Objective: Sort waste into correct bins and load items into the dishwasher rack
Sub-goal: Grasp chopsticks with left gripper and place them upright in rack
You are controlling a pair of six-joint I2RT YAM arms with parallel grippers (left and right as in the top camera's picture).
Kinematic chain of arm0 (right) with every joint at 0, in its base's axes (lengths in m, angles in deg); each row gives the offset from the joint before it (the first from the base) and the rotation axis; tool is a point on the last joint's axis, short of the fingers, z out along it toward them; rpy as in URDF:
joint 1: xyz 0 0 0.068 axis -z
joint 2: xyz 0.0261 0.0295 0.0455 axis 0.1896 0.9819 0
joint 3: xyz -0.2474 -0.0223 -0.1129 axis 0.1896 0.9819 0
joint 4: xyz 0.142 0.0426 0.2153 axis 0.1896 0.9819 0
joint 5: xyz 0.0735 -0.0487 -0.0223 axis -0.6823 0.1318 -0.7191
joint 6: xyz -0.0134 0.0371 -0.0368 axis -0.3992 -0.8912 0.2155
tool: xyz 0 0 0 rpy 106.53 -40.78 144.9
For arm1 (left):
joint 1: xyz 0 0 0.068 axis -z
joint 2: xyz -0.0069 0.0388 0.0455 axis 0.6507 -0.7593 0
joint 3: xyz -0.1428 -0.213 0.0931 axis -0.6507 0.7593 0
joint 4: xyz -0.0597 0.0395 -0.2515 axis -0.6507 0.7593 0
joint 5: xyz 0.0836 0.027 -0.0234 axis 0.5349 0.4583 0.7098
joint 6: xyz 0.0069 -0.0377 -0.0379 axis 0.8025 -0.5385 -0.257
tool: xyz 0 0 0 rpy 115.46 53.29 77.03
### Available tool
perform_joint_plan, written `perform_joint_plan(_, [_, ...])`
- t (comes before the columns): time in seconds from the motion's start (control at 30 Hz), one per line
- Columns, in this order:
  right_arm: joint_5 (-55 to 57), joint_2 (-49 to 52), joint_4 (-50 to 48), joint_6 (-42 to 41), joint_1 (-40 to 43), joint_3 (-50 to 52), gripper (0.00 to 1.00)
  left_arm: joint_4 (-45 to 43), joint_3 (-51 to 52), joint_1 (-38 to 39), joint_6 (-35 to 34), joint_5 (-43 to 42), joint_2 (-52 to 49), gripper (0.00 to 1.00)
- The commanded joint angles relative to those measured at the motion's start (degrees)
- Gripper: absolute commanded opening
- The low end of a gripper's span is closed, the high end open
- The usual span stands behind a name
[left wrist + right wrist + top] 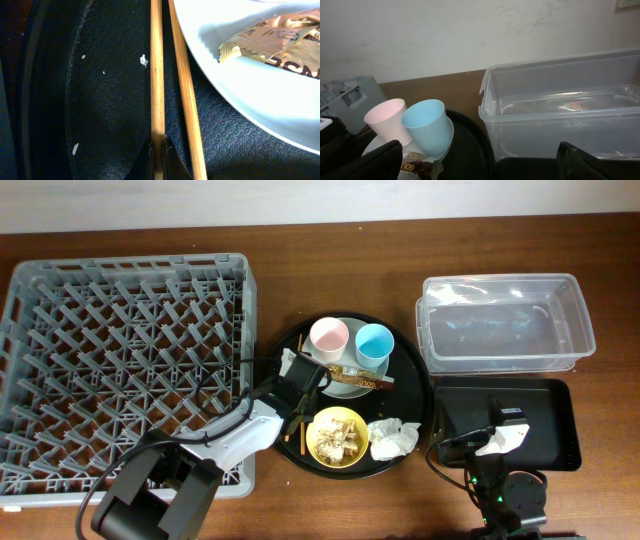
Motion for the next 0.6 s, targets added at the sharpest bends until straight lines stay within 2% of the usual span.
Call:
perform_joint_plan(0.0, [-0.1, -0.3, 0.2, 0.2, 0.1, 0.3, 0.99, 0.8, -0.5, 0.1, -0.4, 0.9, 1.9, 0.01])
perform_joint_plan(0.1, [-0.1, -0.3, 0.2, 0.2, 0.1, 0.3, 0.99, 1.6, -2.0, 0.1, -0.4, 5.2, 15.3, 0.01])
perform_joint_plan(0.17, [-0.1, -0.3, 0.2, 0.2, 0.1, 0.3, 0.99, 5.4, -2.0, -1.8, -0.3, 7.5, 26.0, 0.01])
perform_joint_plan(0.23, [-0.1, -0.3, 0.2, 0.2, 0.1, 0.3, 0.99, 8.2, -2.0, -3.0, -0.4, 7.0, 29.6, 0.02])
perform_joint_plan(0.27, [-0.1, -0.3, 0.2, 0.2, 0.1, 0.3, 0.99, 10.3, -2.0, -3.0, -0.4, 4.5, 30.1, 0.23])
perform_joint_plan(0.3, [-0.1, -0.3, 0.2, 0.2, 0.1, 0.3, 0.99, 10.7, -1.7, -3.0, -0.3, -0.8, 29.3, 0.36])
perform_joint_plan(0.33, [-0.1, -0.3, 0.2, 0.2, 0.1, 0.3, 0.99, 10.6, -1.7, -3.0, -0.4, -5.0, 27.6, 0.37])
perform_joint_plan(0.37, [-0.1, -0.3, 0.2, 0.2, 0.1, 0.3, 0.99, 10.2, -1.7, -3.0, -0.4, -5.7, 26.1, 0.37])
perform_joint_plan(0.57, [-0.1, -0.3, 0.2, 0.2, 0.1, 0.3, 0.99, 2.0, -1.7, -3.0, 0.0, -6.1, 6.6, 0.36])
